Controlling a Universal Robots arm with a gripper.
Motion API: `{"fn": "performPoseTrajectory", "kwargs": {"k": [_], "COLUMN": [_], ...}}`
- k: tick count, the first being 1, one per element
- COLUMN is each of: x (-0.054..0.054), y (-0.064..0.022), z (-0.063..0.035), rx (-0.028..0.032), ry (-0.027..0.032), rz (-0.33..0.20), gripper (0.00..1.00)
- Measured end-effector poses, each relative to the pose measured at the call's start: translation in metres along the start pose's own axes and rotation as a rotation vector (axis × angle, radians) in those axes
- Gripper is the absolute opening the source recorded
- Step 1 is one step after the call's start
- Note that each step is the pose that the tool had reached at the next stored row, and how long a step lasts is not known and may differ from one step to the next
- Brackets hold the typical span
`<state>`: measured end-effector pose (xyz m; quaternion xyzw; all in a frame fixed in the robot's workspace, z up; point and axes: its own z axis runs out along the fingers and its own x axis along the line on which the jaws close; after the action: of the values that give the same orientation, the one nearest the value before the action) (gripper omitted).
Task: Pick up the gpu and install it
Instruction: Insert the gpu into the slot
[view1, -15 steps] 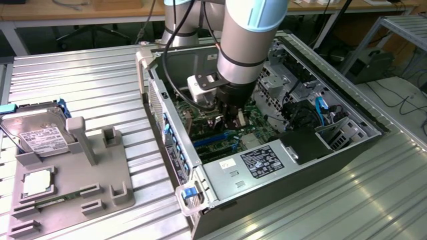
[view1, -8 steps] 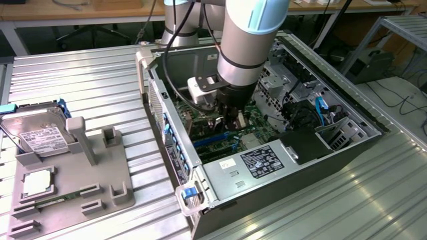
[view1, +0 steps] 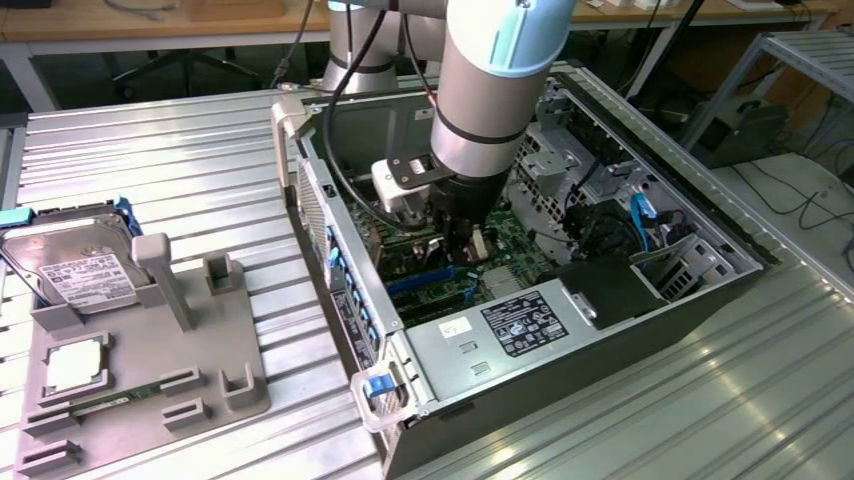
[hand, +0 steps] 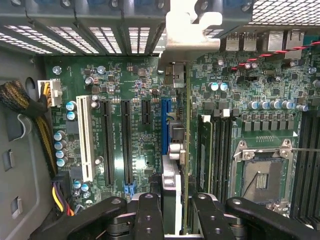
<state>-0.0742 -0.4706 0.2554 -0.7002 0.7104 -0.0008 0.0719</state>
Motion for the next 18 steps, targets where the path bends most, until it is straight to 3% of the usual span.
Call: {"fn": "performPoseTrajectory", "kwargs": {"k": [18], "x": [0.0011], "y": [0.0072], "z": [0.0094], "rx": [-0.0001], "ry": [0.0002], "rz": [0.000], "gripper": [0.28]}}
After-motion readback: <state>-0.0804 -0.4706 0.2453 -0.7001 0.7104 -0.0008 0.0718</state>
